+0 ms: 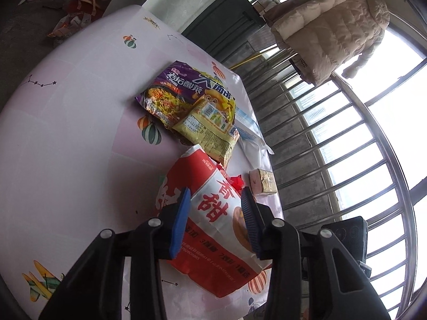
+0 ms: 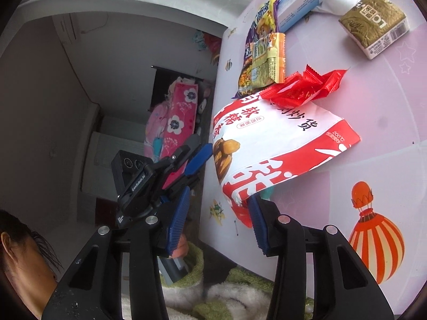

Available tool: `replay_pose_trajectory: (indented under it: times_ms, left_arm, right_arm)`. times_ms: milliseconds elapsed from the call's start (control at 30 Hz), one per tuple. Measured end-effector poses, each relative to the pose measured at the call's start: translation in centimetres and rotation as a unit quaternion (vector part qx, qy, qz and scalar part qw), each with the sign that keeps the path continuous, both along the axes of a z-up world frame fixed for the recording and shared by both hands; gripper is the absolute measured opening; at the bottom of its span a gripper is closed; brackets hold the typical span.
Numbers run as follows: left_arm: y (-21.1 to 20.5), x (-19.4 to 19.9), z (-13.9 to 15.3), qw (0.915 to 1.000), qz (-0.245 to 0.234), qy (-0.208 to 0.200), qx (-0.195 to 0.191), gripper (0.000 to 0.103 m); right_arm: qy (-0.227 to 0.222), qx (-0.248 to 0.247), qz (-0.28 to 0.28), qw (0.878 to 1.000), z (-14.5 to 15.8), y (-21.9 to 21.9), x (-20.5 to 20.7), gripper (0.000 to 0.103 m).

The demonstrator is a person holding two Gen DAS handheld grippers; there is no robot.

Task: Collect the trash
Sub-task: 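Move both tools back to the table toward the red-and-white snack bags, then grasp the green plastic bag with the left gripper while the right gripper grasps the red-and-white snack bag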

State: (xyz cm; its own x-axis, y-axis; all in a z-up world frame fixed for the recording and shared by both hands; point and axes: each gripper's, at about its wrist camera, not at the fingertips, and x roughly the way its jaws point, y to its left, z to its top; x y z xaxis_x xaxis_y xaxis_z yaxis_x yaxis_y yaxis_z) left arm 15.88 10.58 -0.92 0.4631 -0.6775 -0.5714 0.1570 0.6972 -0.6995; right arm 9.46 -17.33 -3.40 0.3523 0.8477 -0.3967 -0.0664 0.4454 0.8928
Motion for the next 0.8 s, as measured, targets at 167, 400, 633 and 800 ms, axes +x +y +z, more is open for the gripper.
replay_pose_trajectory:
  times_ms: [167,400,633,800]
  left_arm:
    - [-1.0,-1.4,-0.1,0.9997,-0.024,0.001,-0.002,0.036]
    - [-1.6,-3.3,-0.6,0.9985,-0.053,0.009,-0.012,0.035]
    - [-2.4,-4.4,-1.2,0.9966,-0.078,0.020,-0.014,0.033]
    - [-1.9,-4.8,-0.3,0.9975,-0.071,-0.001,-0.008,0.033]
  right_arm:
    - [0.003,-0.002,-0.021,1.000,-0.3,-1.0,0.0,0.039]
    - [0.011,-0.004,-0.052,0.999,-0.8,-2.3,-0.4,0.035]
    - [0.017,0.006,-0.064,0.998,-1.3,-2.9,-0.6,0.025]
    - [0.028,0.023,-0.046,0.998,-1.8,-3.0,-0.5,0.030]
